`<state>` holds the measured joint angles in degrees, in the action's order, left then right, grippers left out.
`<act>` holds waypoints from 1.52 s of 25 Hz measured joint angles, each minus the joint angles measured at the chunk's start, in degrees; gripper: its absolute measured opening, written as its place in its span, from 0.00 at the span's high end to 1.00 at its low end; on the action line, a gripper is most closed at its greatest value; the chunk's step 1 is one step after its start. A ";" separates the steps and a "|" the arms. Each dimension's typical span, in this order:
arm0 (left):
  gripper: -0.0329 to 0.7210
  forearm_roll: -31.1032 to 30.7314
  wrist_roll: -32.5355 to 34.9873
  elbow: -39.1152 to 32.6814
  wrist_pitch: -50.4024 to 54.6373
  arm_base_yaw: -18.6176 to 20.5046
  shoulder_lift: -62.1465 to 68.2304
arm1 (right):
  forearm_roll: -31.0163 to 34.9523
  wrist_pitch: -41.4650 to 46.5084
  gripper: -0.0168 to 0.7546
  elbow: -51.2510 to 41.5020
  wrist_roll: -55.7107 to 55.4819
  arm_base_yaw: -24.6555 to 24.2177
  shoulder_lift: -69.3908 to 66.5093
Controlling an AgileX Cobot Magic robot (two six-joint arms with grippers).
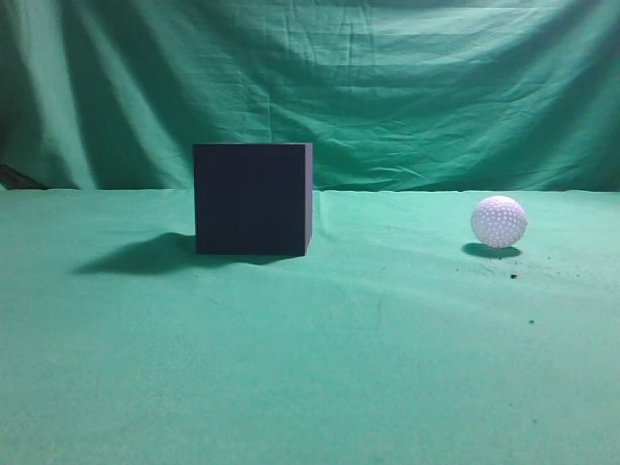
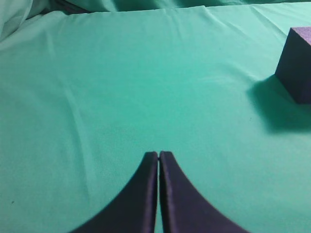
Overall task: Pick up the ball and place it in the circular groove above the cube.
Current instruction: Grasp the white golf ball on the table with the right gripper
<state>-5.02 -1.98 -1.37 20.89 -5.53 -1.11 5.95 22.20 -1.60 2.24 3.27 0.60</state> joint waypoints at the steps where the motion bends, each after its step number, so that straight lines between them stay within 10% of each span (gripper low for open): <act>1: 0.96 0.00 0.00 0.00 0.00 0.00 0.00 | 0.00 0.00 0.92 0.00 0.00 0.00 0.00; 22: 0.96 0.00 0.00 0.00 0.00 0.00 0.00 | 0.00 -0.48 0.92 -0.10 0.21 0.00 0.00; 31: 0.96 0.00 0.00 0.00 0.00 0.00 0.00 | 1.64 -27.67 0.92 0.05 -0.17 0.00 0.00; 38: 0.96 0.00 0.00 0.00 0.00 0.00 0.00 | 1.93 -9.72 0.92 12.51 -0.54 0.00 -10.13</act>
<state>-5.02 -1.98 -1.37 20.89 -5.53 -1.11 7.88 12.48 10.91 1.69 3.27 -9.53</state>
